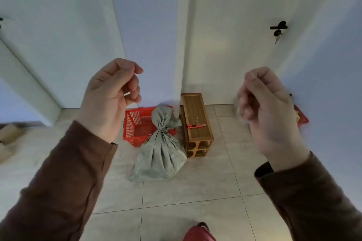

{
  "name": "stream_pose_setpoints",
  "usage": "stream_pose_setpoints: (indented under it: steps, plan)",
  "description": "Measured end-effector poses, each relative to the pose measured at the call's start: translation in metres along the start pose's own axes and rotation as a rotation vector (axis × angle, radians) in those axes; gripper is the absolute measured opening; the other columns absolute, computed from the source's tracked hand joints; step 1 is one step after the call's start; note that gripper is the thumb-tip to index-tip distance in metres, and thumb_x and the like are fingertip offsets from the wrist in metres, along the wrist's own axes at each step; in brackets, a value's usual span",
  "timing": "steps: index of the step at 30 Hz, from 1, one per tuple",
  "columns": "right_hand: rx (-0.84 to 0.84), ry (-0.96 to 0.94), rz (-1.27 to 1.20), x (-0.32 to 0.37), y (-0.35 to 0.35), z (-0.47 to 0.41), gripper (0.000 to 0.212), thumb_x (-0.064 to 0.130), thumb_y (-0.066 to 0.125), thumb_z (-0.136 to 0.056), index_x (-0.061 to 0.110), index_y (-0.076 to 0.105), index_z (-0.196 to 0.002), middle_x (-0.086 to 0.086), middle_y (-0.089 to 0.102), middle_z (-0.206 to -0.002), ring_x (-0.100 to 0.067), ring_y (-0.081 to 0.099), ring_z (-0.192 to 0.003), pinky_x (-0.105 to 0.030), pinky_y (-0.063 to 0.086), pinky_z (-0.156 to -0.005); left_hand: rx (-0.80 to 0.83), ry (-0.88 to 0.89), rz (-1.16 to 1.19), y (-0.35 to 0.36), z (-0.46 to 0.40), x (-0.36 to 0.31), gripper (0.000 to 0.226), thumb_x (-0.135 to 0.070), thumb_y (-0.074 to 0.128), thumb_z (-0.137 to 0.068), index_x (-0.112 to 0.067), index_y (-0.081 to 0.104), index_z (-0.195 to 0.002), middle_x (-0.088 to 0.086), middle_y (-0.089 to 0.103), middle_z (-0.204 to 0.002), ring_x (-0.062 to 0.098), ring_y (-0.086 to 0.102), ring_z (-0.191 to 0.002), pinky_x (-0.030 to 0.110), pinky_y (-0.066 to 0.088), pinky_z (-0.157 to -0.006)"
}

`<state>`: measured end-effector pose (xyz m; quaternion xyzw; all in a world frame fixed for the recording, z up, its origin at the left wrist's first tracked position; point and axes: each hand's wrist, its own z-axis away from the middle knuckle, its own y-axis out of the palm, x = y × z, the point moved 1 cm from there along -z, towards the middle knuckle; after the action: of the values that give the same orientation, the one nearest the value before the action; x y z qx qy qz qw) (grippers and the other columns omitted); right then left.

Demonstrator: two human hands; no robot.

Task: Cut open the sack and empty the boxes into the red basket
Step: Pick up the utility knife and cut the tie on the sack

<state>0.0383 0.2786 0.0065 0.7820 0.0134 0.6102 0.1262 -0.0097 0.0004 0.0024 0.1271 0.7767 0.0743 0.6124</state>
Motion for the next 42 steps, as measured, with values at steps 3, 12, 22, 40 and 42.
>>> stream_pose_setpoints:
  steps: [3,12,22,40,42]
  plan:
    - [-0.034,0.095,0.055,-0.027,-0.011,-0.006,0.02,0.021,0.057,-0.107,0.022,0.058,-0.087,0.004,0.057,-0.061,-0.009,0.04,-0.045,-0.022,0.03,-0.044,-0.042,-0.116,-0.026,0.004,-0.003,0.027,0.025,-0.016,0.051,-0.101,-0.02,0.068,-0.083,-0.004,0.051,-0.063,0.013,0.045,-0.059,0.023,0.044,-0.055]
    - [-0.068,0.367,0.041,-0.1,-0.073,-0.039,0.027,0.022,0.061,-0.105,0.028,0.065,-0.079,0.004,0.056,-0.062,-0.008,0.042,-0.047,-0.019,0.037,-0.043,-0.069,-0.395,-0.043,0.051,-0.027,0.124,0.027,-0.016,0.053,-0.101,-0.02,0.068,-0.079,-0.002,0.051,-0.065,0.013,0.043,-0.058,0.024,0.038,-0.054]
    - [-0.088,0.588,0.053,-0.164,-0.166,-0.105,0.019,0.021,0.061,-0.105,0.023,0.064,-0.086,0.007,0.057,-0.062,-0.006,0.044,-0.048,-0.017,0.038,-0.044,-0.146,-0.642,-0.114,0.121,-0.066,0.223,0.022,-0.022,0.058,-0.1,-0.02,0.071,-0.082,-0.005,0.057,-0.065,0.01,0.052,-0.056,0.026,0.046,-0.06]
    - [-0.123,0.8,0.073,-0.266,-0.179,-0.183,0.022,0.021,0.064,-0.104,0.022,0.06,-0.082,0.007,0.057,-0.06,-0.007,0.043,-0.046,-0.019,0.037,-0.044,-0.207,-0.897,-0.178,0.117,-0.132,0.34,0.02,-0.021,0.057,-0.1,-0.02,0.069,-0.084,-0.006,0.055,-0.063,0.009,0.049,-0.055,0.029,0.047,-0.067]
    - [-0.121,0.819,0.074,-0.277,-0.186,-0.194,0.022,0.022,0.064,-0.104,0.023,0.06,-0.082,0.008,0.057,-0.06,-0.007,0.043,-0.046,-0.02,0.037,-0.045,-0.214,-0.93,-0.183,0.121,-0.141,0.355,0.02,-0.019,0.057,-0.1,-0.019,0.068,-0.084,-0.006,0.055,-0.062,0.01,0.047,-0.054,0.03,0.047,-0.067]
